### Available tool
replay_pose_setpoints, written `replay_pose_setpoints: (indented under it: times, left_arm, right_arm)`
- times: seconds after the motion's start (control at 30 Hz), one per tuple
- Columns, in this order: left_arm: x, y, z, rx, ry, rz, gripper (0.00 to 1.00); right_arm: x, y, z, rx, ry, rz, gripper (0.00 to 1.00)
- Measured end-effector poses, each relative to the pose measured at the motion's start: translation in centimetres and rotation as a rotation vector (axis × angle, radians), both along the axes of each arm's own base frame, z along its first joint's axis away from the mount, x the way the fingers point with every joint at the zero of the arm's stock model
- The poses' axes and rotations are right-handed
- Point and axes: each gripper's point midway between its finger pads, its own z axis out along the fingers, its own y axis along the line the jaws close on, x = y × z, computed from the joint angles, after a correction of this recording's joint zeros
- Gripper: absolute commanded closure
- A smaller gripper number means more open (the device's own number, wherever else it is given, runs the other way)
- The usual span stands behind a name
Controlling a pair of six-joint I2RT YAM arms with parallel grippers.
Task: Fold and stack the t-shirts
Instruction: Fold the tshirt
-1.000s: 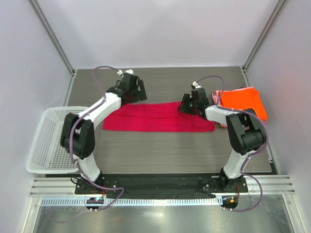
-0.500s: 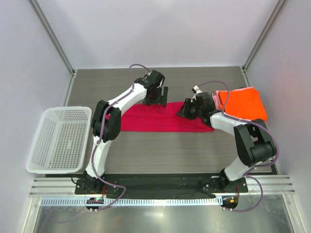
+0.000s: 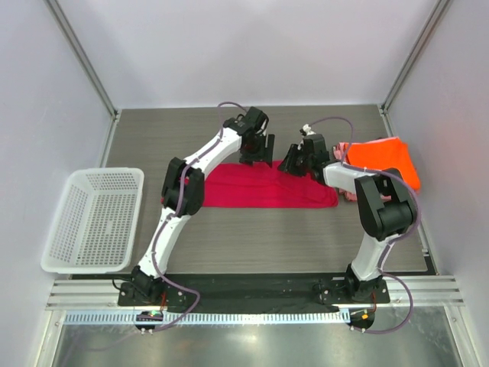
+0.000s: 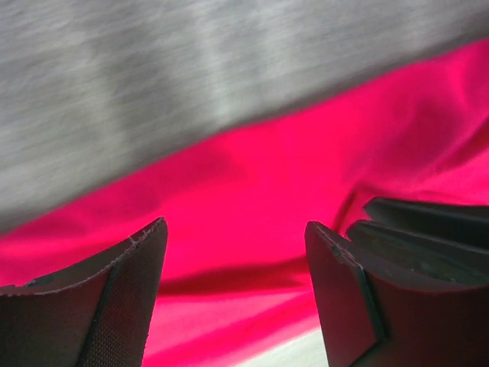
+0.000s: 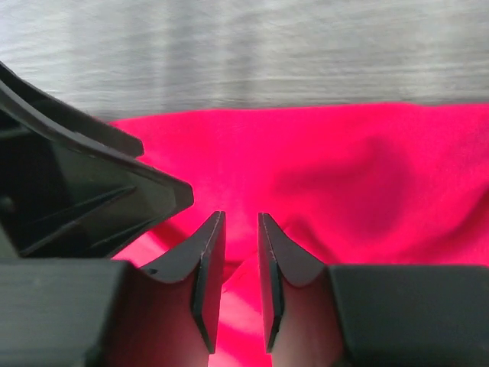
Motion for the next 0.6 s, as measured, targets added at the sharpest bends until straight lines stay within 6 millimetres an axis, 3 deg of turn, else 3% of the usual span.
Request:
replay_pose_setpoints:
  times: [0.13, 0.27, 0.37, 0.5, 0.6]
  left_arm:
    - [0.1, -0.3, -2.4, 0.013, 0.049, 0.005, 0.31]
    - [-0.1, -0.3, -2.5, 0.009, 0.070, 0.017, 0.32]
    - [-0.1, -0.3, -2.5, 0.008, 0.073, 0.018, 0.32]
    - [0.0, -0.3, -2.6, 0.004, 0.079, 0.022, 0.33]
    - [0.0, -0.3, -2.6, -0.006, 0.088, 0.024, 0.33]
  right_arm:
    - [-0.6, 0.2, -2.4, -0.002, 0.067, 0.018, 0.77]
    - [-2.1, 1.5, -3.1, -0.003, 0.100, 0.066, 0.78]
    - [-4.8, 2.7, -3.5, -0.031, 0.120, 0.115, 0.79]
    - [-9.7, 3.8, -2.6, -0.054, 0.123, 0.180, 0.80]
    - [-11.6, 3.8, -1.5, -0.058, 0.112, 0.196, 0.81]
